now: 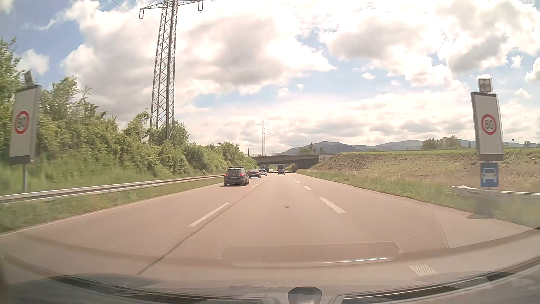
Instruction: Follow the waypoints while adhering to traffic rules and regulations
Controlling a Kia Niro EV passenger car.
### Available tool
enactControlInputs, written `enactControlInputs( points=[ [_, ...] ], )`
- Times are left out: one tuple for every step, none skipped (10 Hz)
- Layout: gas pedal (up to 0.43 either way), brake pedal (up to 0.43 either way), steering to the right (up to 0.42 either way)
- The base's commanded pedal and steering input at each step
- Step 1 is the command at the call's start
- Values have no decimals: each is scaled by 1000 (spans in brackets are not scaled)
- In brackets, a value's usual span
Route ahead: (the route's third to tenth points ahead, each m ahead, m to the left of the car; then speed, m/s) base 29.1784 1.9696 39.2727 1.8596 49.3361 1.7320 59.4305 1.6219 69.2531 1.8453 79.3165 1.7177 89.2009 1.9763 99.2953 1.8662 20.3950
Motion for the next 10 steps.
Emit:
enactControlInputs(
  points=[
    [110,0,0],
    [110,0,0],
    [118,0,0],
    [118,0,0],
    [118,0,0],
    [130,0,0],
    [130,0,0],
    [138,0,0],
    [138,0,0],
    [138,0,0]
  ],
)
